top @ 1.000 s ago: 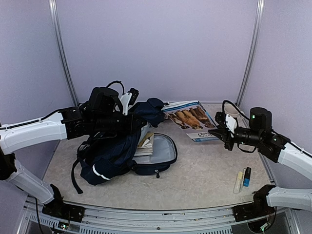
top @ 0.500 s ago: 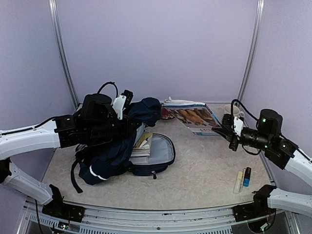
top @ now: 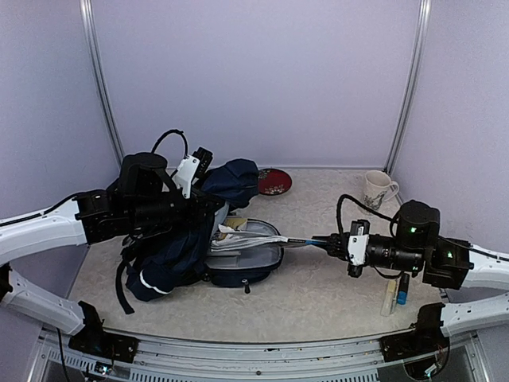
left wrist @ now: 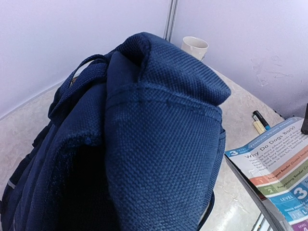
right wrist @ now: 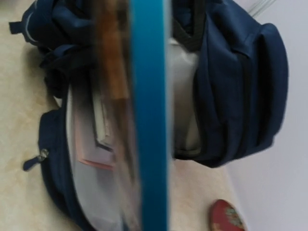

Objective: Pack the student bag
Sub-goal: Hold the largest pocket of the student bag, then zip the student bag into the largest pocket of the bag.

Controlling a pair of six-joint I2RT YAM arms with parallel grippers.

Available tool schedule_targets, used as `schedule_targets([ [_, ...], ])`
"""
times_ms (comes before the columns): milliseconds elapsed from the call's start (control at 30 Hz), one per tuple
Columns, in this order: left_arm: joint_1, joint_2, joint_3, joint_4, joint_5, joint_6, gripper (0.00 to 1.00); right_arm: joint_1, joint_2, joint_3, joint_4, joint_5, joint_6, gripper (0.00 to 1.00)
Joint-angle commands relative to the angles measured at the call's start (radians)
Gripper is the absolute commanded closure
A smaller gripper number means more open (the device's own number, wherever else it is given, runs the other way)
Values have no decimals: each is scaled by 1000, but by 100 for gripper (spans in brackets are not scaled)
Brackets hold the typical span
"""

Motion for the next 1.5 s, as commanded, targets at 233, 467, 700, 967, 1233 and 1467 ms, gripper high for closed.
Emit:
schedule_targets([
  [233,-42,-116,-4,249,116,254,100,21,154,-65,296,373,-367,100],
  [467,-48,-134,-34,293,141,286,100,-31,282,-13,342,349,-492,100],
  [700,-62,-142,-68,301,188,321,100,-118,350,49,419,247,-414,100],
  [967,-59,-160,-90,306,186,336,100,-135,369,124,436,154,-368,100],
  [1233,-58,-179,-107,324,252,357,100,-135,575,129,617,266,-384,100],
  [1467,-56,-193,-121,329,274,365,100,-93,778,210,722,276,-406,100],
])
